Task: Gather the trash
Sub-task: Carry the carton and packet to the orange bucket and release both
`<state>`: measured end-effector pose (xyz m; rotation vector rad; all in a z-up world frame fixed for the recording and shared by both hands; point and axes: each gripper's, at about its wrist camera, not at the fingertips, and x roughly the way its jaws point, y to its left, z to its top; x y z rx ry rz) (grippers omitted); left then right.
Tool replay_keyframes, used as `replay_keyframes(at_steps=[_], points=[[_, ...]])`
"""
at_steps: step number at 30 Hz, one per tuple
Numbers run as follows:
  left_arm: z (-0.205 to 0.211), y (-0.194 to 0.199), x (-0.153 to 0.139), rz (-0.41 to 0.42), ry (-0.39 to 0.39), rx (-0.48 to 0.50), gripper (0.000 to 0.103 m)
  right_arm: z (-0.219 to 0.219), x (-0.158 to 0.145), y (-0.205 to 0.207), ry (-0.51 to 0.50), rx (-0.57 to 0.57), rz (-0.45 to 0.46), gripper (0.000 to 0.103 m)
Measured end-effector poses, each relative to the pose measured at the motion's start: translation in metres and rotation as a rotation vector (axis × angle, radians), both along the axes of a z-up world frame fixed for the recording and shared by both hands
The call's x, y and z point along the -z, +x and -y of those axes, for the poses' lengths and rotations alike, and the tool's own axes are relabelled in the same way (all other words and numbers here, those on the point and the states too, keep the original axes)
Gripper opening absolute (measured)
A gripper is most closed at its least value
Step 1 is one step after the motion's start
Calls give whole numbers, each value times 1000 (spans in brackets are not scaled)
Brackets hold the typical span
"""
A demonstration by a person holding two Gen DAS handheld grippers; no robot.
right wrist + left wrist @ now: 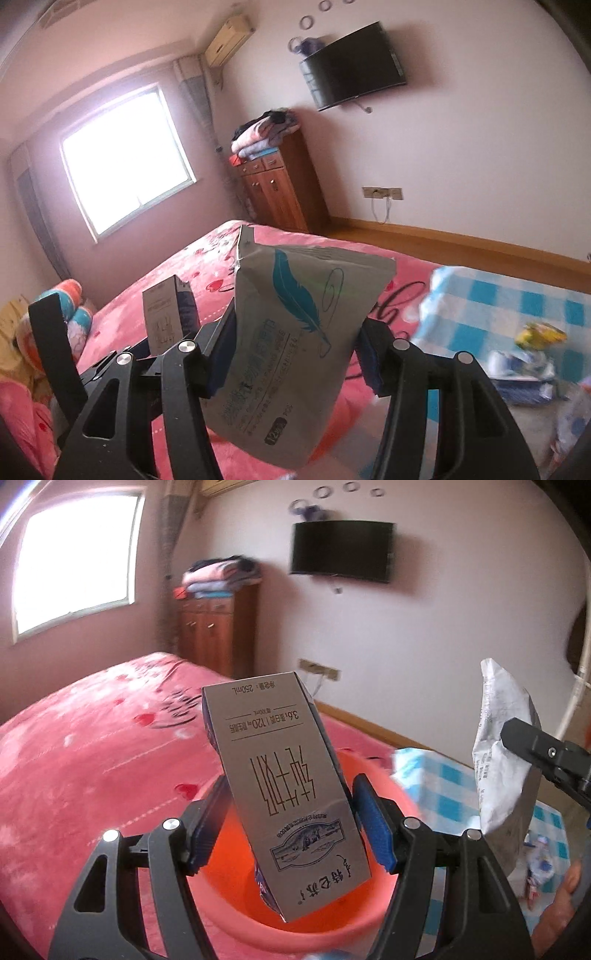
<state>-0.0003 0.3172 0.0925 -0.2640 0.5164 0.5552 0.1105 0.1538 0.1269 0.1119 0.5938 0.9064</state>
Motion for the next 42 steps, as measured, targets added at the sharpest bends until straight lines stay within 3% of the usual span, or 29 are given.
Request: replay_keyframes(at_steps=[10,12,14,17,26,31,36,42], points=[[-39,2,34,-49,-69,-50,69,-54,43,29,-35,-69,-120,61],[-38,6,36,-53,-61,-32,72,-60,49,34,-50,-71,-128,71],[-34,8,37,-42,-43,-23,84,-59,54,31,-52,-68,-132,82],[-31,9,37,-40,-17,-18,88,-52,54,27,-42,-50,-122,90],[-37,2,45,-27,-60,-44,89,-47,58,27,54,-105,-195,90],[-34,-6,44,-7,-53,-37,89,-31,50,24,59,-50,-168,90],[-18,-14,42,31,-3,-13,89,-8,48,14,-19,56,-87,90],[15,-22,39,137,25,98,89,27,53,-3,-100,181,6,90]])
